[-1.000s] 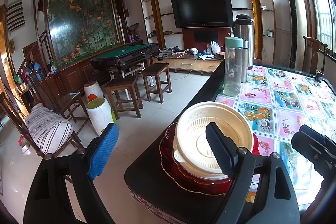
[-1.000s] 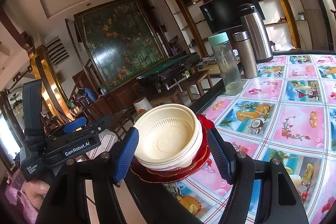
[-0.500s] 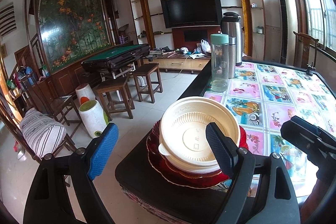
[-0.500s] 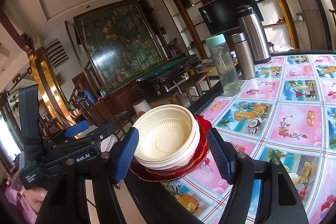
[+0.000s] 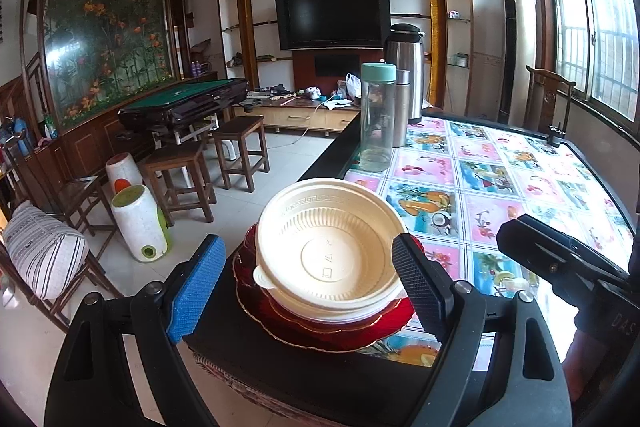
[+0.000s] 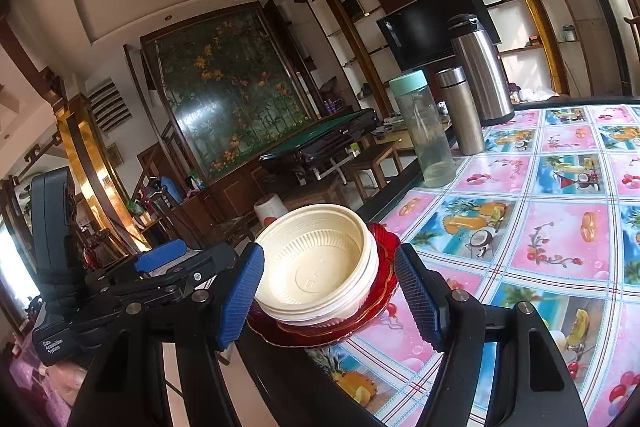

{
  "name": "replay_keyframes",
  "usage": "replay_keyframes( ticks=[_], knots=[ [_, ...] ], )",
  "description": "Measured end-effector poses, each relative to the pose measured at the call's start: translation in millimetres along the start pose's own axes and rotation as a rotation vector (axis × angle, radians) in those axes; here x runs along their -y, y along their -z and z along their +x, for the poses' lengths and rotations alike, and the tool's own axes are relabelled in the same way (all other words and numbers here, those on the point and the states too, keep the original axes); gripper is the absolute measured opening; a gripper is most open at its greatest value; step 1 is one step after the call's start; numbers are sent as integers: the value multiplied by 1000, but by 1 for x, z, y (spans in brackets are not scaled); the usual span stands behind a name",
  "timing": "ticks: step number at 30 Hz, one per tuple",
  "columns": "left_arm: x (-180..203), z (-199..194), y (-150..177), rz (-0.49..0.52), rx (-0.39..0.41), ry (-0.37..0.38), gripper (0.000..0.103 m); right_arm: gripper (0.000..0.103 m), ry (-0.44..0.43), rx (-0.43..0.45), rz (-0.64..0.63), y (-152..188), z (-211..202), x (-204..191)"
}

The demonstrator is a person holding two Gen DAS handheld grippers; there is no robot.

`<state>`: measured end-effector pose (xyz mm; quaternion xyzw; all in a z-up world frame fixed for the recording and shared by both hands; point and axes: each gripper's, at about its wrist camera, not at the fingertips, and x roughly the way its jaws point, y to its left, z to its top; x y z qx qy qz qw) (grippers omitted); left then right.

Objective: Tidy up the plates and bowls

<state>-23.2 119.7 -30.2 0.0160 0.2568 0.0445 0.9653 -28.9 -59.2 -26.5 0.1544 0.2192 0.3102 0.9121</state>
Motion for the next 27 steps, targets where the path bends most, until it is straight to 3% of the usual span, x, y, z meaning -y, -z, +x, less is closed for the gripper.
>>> replay_keyframes(
  ticks=[27],
  knots=[
    [23, 14, 15, 33, -97, 102, 86, 71, 27, -24, 23, 5, 2, 2]
  ],
)
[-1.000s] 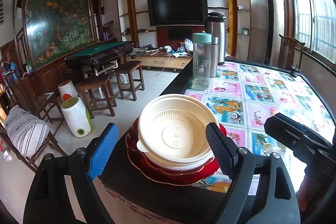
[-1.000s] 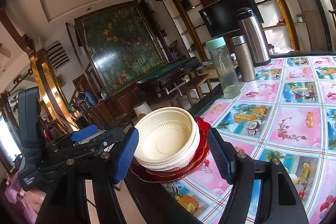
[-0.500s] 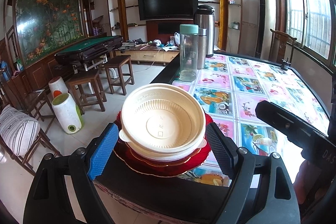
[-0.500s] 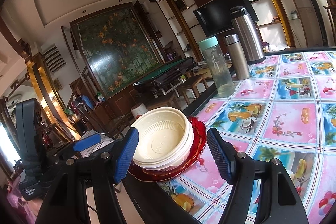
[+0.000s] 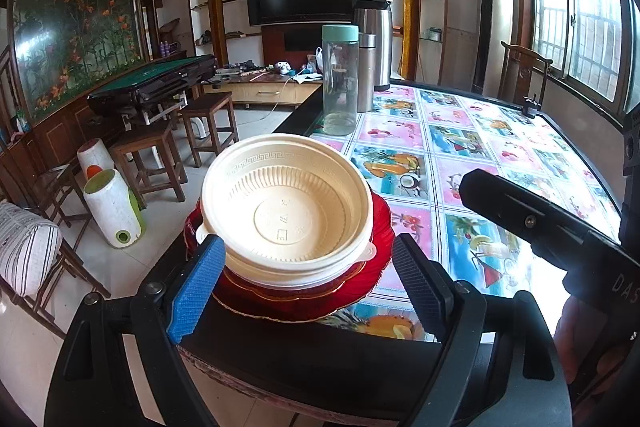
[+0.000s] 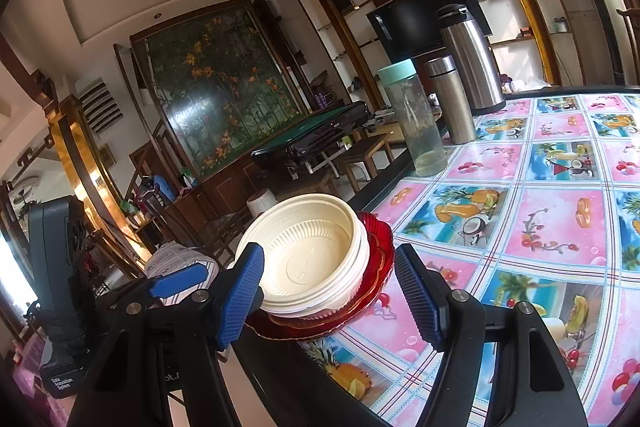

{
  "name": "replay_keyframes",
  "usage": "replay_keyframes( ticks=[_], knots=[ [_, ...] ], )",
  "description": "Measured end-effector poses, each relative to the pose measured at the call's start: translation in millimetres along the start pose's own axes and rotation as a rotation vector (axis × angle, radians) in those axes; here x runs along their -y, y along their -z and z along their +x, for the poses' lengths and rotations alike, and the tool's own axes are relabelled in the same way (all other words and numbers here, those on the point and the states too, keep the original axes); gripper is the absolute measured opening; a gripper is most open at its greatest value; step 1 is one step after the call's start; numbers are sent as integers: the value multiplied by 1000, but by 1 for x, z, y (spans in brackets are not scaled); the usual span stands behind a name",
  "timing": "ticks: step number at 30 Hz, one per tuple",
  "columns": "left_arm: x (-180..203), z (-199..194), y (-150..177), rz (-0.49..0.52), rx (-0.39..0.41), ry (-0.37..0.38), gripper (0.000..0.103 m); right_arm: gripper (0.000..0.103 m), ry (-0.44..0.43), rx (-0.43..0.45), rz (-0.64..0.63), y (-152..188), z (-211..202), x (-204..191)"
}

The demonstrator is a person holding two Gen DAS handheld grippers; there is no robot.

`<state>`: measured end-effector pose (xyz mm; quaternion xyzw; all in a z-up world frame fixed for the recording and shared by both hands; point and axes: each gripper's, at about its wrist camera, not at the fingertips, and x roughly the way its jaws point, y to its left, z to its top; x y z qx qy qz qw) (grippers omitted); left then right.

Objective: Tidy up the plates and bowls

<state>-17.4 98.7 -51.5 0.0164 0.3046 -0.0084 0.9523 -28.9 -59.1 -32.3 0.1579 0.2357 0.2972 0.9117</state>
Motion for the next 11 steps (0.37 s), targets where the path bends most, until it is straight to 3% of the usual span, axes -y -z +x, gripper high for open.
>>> replay_keyframes(
  ticks=[11],
  knots=[
    [-7, 6, 2, -19, -26, -42, 86, 71, -1, -8, 3, 0, 3, -1]
  ],
)
